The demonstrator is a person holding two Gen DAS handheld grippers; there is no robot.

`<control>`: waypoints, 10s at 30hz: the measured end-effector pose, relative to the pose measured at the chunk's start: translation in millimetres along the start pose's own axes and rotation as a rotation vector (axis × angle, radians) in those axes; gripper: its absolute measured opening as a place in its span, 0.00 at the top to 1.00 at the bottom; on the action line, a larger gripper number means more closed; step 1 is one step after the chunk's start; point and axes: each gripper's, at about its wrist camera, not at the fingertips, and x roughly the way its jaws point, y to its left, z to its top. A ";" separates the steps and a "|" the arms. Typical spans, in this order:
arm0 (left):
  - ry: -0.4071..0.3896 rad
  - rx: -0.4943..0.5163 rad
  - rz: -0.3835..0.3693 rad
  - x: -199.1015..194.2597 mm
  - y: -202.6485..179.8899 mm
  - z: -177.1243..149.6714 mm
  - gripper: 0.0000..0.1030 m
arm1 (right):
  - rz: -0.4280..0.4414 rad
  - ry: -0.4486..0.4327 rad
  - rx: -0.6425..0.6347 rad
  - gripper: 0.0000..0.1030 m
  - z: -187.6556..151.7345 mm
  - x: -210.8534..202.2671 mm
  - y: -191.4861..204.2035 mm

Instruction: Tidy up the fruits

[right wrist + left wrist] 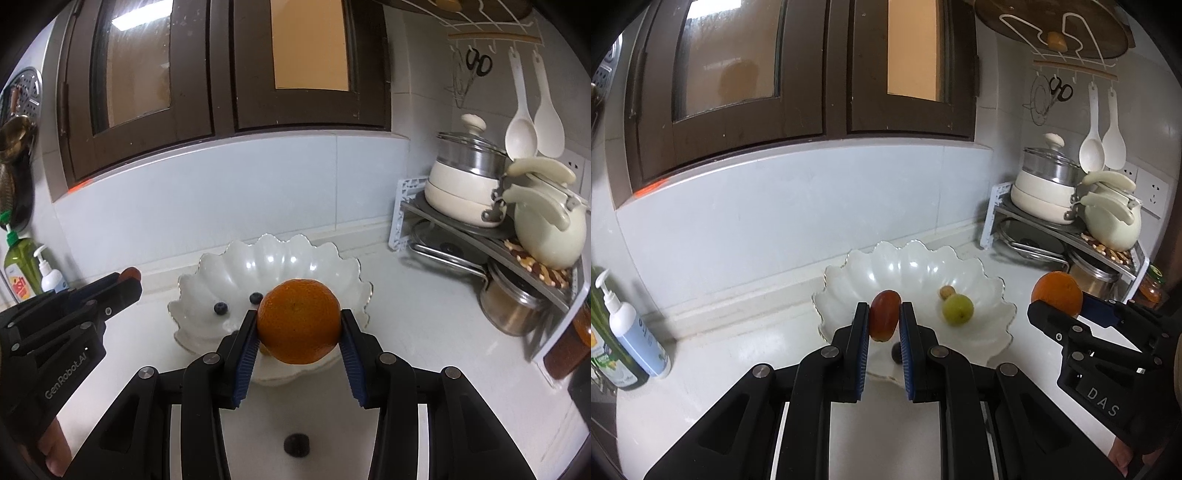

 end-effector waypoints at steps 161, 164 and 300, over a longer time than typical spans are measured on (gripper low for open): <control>0.474 0.003 0.089 66.5 -8.4 -114.6 0.48 | 0.050 0.427 0.030 0.66 -106.1 77.0 -3.9; 0.473 0.002 0.087 66.6 -9.1 -114.8 0.48 | 0.065 0.428 0.030 0.72 -106.1 77.2 -3.7; -0.057 0.030 0.106 -163.3 -10.4 -66.6 0.15 | -0.103 -0.078 -0.014 0.34 -65.1 -161.8 16.6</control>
